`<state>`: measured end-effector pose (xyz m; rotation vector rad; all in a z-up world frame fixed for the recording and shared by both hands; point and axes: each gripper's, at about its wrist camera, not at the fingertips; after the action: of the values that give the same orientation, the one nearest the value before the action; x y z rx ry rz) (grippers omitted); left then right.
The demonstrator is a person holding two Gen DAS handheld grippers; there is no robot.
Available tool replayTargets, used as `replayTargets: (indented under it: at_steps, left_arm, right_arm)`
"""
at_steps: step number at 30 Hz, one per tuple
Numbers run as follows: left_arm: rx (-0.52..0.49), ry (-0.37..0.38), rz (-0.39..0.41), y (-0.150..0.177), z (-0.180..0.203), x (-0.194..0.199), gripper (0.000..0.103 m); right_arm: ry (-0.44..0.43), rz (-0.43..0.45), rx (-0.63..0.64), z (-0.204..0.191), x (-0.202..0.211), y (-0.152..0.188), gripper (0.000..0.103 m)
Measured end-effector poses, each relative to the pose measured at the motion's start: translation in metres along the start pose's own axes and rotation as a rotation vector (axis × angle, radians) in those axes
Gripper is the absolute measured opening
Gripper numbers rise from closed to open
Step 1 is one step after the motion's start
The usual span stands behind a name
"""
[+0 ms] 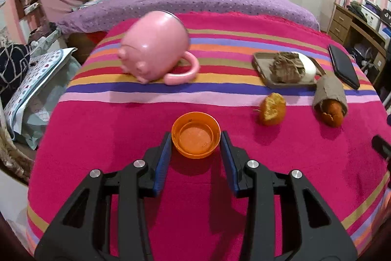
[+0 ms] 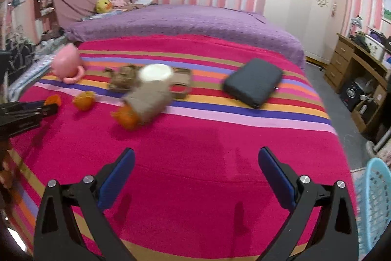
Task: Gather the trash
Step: 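Grasp the orange fruit from the cardboard tube with the right gripper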
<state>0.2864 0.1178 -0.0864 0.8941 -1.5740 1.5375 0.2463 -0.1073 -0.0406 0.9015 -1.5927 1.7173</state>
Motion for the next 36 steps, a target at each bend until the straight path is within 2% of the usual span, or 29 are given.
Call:
replayTargets:
  at_steps: [3,5,8,12,15,18,19,20,26,36]
  left_arm:
    - [0.003,-0.001,0.008,0.000,-0.004,0.003,0.039]
    - [0.001,-0.005,0.015,0.001,-0.005,0.006,0.039]
    - [0.007,0.010,0.025,-0.001,-0.008,0.011,0.039]
    - [0.011,0.014,0.045,-0.001,-0.009,0.019,0.039]
    - [0.031,0.028,0.043,-0.002,-0.010,0.021,0.039]
    - [0.038,0.026,0.044,-0.002,-0.010,0.022,0.039]
    - [0.037,0.028,0.046,-0.002,-0.009,0.023,0.039]
    - [0.035,0.029,0.047,-0.002,-0.008,0.023,0.039]
    - [0.025,0.026,0.051,-0.002,-0.003,0.025,0.039]
    - [0.007,0.055,0.084,-0.003,0.024,0.042,0.039]
  right_arm:
    - [-0.017,-0.022,0.026,-0.022,-0.007,-0.004,0.091]
    - [-0.057,-0.053,0.012,-0.030,-0.016,-0.009,0.068]
    - [-0.112,-0.083,0.011,-0.046,-0.025,-0.015,0.053]
    - [-0.109,-0.088,0.026,-0.065,-0.030,-0.024,0.050]
    - [-0.086,-0.103,0.016,-0.070,-0.041,-0.034,0.044]
    - [-0.070,-0.100,0.006,-0.067,-0.047,-0.041,0.035]
    - [-0.062,-0.101,0.009,-0.065,-0.048,-0.043,0.027]
    - [-0.061,-0.097,0.011,-0.062,-0.048,-0.043,0.024]
    - [-0.102,-0.081,0.028,-0.034,-0.038,-0.034,0.014]
    - [-0.089,-0.059,0.086,0.006,-0.007,-0.002,0.014]
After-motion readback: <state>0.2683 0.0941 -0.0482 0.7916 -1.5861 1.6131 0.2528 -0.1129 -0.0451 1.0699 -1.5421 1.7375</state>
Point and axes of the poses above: each gripper's, at about its wrist camera, not at the fingertips, and x roughly against the way its jaws point, z to its right, y to its underside, and after that the axes turned 14 degrees about -z, right-handed
